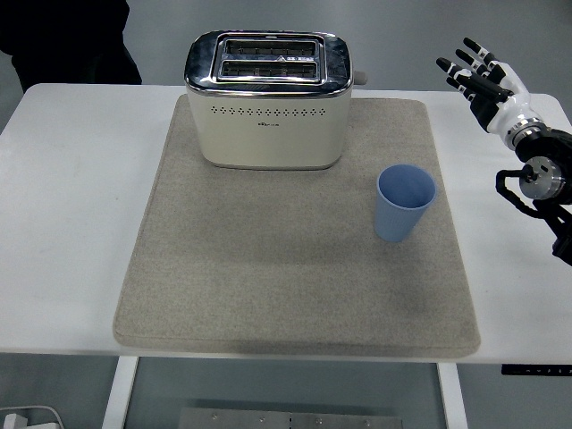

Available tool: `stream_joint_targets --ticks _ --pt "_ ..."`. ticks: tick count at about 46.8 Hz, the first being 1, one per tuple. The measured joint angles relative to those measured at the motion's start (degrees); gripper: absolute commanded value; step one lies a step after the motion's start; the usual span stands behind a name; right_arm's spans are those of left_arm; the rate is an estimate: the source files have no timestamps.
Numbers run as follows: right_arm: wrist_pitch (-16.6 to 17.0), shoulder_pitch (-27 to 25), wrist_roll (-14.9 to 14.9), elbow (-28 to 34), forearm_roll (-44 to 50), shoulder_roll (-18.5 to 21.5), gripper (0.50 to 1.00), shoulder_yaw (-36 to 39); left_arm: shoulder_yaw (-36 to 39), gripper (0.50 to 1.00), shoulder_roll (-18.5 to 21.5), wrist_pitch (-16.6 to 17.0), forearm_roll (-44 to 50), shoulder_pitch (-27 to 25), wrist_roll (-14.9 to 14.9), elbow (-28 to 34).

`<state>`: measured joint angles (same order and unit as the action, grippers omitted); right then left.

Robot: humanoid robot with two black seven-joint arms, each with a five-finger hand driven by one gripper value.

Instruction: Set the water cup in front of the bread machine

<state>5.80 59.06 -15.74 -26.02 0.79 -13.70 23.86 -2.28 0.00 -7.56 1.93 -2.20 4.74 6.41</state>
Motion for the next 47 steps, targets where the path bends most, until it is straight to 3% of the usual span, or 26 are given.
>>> stream_joint_targets --ticks 32,47 --pt "-0.96 0.49 0.45 -0.07 -0.62 0.06 0.944 0.44 0.1 1.0 0.0 0.8 0.08 0.01 0.54 0.25" --pt "0.98 0.48 1.43 -2.03 -0.44 -0.18 0.944 0.32 0.09 1.0 0.0 0.8 0.08 0.0 0.53 0.18"
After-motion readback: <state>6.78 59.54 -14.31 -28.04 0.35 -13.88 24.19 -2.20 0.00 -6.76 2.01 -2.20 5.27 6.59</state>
